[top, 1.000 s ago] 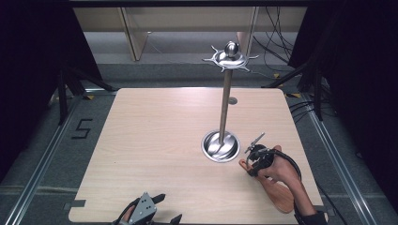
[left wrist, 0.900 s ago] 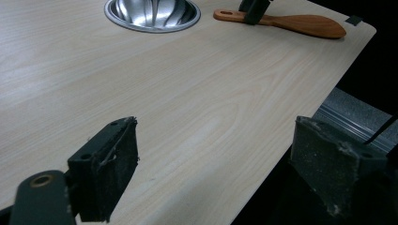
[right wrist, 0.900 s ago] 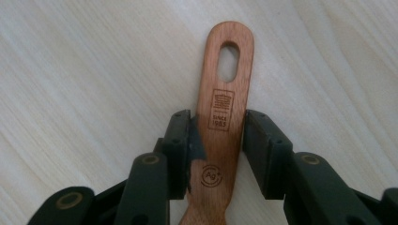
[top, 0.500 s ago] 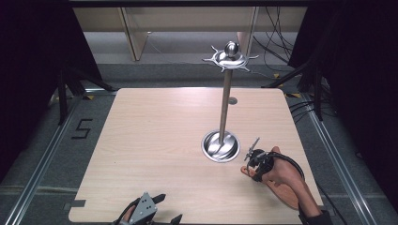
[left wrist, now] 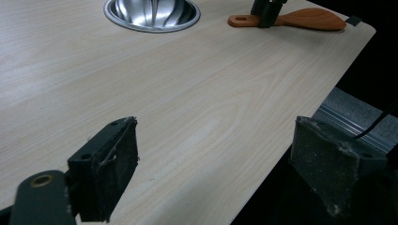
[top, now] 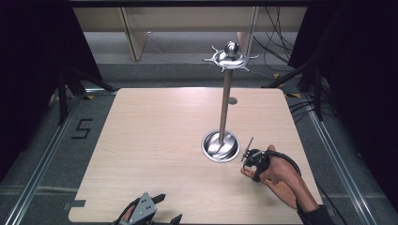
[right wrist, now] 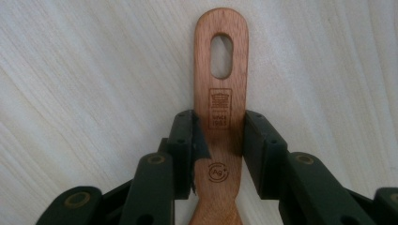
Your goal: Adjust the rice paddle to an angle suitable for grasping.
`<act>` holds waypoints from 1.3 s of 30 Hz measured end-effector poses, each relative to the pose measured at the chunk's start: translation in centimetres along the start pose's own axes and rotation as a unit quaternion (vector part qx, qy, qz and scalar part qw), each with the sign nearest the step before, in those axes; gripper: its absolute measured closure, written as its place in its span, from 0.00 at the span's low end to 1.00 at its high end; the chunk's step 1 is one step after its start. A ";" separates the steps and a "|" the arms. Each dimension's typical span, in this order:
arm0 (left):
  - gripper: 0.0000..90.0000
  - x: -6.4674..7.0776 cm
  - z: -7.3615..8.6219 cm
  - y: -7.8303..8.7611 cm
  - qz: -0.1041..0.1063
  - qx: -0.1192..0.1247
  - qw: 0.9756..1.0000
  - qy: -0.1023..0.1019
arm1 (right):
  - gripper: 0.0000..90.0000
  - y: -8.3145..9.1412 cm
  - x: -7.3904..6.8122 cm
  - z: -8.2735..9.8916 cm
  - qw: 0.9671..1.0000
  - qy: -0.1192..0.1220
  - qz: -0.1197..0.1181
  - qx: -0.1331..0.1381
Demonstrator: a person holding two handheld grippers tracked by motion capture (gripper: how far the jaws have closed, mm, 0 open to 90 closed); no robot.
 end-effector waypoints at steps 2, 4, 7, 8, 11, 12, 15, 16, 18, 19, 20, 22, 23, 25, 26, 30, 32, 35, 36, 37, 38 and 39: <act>0.16 0.0 0.0 0.0 0.000 0.000 1.000 0.001 | 0.74 0.1 -0.1 0.0 1.000 -0.002 -0.002 -0.005; 0.16 0.0 0.0 0.0 0.000 0.000 1.000 0.000 | 0.74 0.0 -0.1 0.0 1.000 0.001 0.004 -0.003; 0.16 0.0 0.0 0.0 0.000 0.001 1.000 0.001 | 0.74 0.1 -0.2 0.1 1.000 -0.003 0.000 0.002; 0.16 0.0 0.0 0.0 0.000 0.000 1.000 0.002 | 0.74 0.0 -0.3 0.1 1.000 -0.002 -0.002 0.005; 0.16 -0.1 0.1 0.0 0.000 -0.003 1.000 -0.002 | 0.74 0.3 -0.4 0.1 1.000 -0.005 -0.005 0.024; 0.16 -0.1 0.1 -0.1 0.001 -0.003 1.000 -0.001 | 0.74 0.5 -0.4 0.1 1.000 0.000 -0.004 0.029; 0.16 -0.1 0.0 0.0 -0.001 -0.001 1.000 -0.002 | 0.74 1.3 -0.2 0.2 0.998 -0.008 0.000 0.060; 0.16 -0.1 0.0 0.0 -0.002 -0.002 1.000 -0.002 | 0.74 1.8 0.0 0.2 0.997 -0.013 0.006 0.080; 0.16 -0.1 0.0 0.0 -0.003 -0.002 1.000 -0.001 | 0.74 2.2 -0.1 0.3 0.996 -0.022 0.005 0.087; 0.16 -0.1 0.1 0.0 0.002 -0.003 1.000 -0.004 | 0.74 2.9 0.1 0.5 0.994 -0.021 0.017 0.108; 0.16 -0.2 0.0 0.0 0.002 -0.003 1.000 -0.013 | 0.74 3.2 0.0 0.5 0.992 -0.029 0.017 0.118; 0.16 -0.1 0.0 0.0 0.001 -0.003 1.000 -0.013 | 0.74 3.9 0.1 0.7 0.990 -0.026 0.025 0.138; 0.16 -0.1 0.0 0.0 0.002 -0.003 1.000 -0.013 | 0.74 3.9 0.1 0.7 0.990 -0.026 0.025 0.138; 0.16 -0.2 0.1 0.0 0.003 -0.006 1.000 -0.014 | 0.74 4.6 0.1 0.7 0.985 -0.032 0.029 0.168; 0.16 -0.2 0.0 0.0 0.002 -0.006 1.000 -0.014 | 0.74 5.3 0.3 1.0 0.983 -0.032 0.033 0.180; 0.16 -0.1 0.1 -0.1 0.001 -0.003 1.000 -0.002 | 0.74 6.1 0.4 1.2 0.978 -0.044 0.042 0.202; 0.16 -0.1 0.1 -0.1 0.000 -0.005 1.000 0.000 | 0.74 6.5 0.6 1.4 0.977 -0.048 0.054 0.200; 0.16 -0.1 0.1 -0.1 0.003 -0.006 1.000 -0.009 | 0.74 7.2 1.0 1.0 0.969 -0.048 0.059 0.237; 0.16 0.0 0.1 -0.1 0.002 -0.006 1.000 -0.001 | 0.74 7.5 1.0 1.1 0.967 -0.060 0.056 0.241; 0.16 0.0 0.1 -0.1 0.000 -0.006 1.000 0.000 | 0.75 7.7 1.3 1.0 0.964 -0.058 0.069 0.249; 0.16 0.0 0.1 -0.1 0.000 -0.005 1.000 0.001 | 0.75 8.3 1.1 1.1 0.961 -0.070 0.053 0.261; 0.16 0.0 0.1 -0.1 0.001 -0.005 1.000 0.001 | 0.75 8.3 1.1 1.1 0.961 -0.070 0.053 0.261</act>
Point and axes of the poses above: each handheld gripper's, and its own axes: y roughly backward along the jaws, z roughly out of its underside, x roughly to its right, the point moved 9 cm from there along -y, roughly forward along the jaws, and after that the axes turned 9 degrees about y, right-handed, at the moved point
